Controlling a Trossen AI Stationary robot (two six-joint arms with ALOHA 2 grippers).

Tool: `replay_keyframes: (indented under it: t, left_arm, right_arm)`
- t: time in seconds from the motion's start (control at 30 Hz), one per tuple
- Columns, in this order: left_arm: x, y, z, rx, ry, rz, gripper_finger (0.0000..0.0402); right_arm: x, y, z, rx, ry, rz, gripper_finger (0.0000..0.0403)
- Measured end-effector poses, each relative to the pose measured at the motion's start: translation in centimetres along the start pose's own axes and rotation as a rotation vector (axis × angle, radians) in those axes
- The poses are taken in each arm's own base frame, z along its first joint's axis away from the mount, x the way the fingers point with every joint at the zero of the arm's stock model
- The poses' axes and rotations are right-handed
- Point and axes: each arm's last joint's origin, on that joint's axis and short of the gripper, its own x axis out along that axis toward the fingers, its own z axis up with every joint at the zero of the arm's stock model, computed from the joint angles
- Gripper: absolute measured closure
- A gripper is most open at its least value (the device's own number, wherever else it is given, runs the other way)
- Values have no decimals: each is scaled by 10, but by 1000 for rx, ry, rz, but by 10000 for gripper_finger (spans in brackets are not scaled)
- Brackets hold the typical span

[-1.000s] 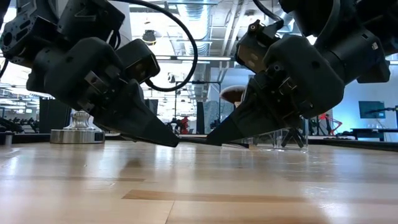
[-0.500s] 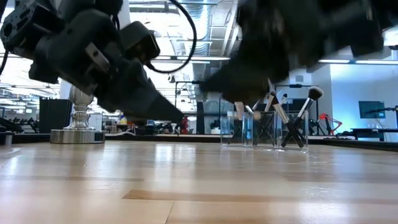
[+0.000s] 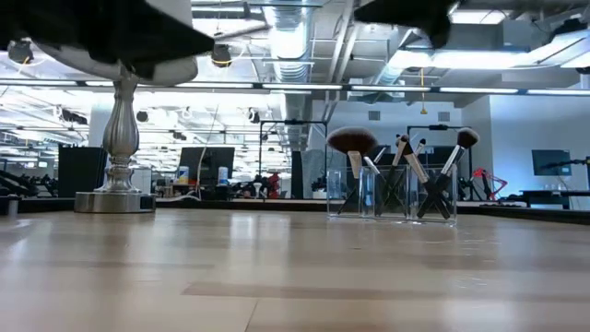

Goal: Put items in baskets/containers
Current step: Put the black eyeshadow brush into the transparent organizer

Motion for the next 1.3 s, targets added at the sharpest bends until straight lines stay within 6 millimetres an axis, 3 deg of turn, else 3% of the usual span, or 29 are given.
replay_keyframes:
  t: [0.23,0.43,0.8,1.1,1.3]
  left_arm:
    - [-10,-1,9,194,-18,152,389]
    - [-9,0,9,238,-16,157,389]
    - [-9,0,9,233,-19,159,383]
    - [-2,7,9,138,-24,156,369]
    - [4,12,9,95,-33,84,363]
  right_arm:
    - [62,-1,-20,161,-205,49,247]
    - [92,-17,-31,220,-231,213,263]
    - [98,-22,-32,227,-213,273,308]
    - [97,-21,-31,227,-216,293,390]
    - [97,-21,-30,226,-228,299,382]
